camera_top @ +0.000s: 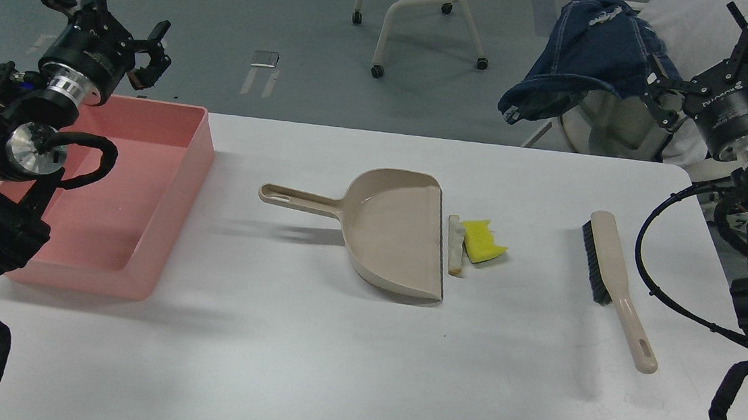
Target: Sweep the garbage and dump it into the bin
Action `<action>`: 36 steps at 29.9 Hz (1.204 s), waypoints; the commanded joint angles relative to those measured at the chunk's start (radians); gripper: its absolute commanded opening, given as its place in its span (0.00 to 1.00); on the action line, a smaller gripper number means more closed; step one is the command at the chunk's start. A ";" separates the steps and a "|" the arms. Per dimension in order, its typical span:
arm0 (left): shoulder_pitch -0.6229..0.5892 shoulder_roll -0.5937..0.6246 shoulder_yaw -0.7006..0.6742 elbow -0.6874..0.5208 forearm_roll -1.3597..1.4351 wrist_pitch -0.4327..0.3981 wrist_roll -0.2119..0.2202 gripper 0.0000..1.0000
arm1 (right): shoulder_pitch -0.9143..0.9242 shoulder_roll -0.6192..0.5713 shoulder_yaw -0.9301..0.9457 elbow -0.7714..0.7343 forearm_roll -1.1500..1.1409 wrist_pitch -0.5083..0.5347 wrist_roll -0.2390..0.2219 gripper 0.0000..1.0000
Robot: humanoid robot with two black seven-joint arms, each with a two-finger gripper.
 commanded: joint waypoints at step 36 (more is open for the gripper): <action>0.281 0.104 0.002 -0.474 0.005 0.024 -0.044 0.97 | 0.000 -0.049 -0.007 -0.002 0.004 0.000 -0.001 1.00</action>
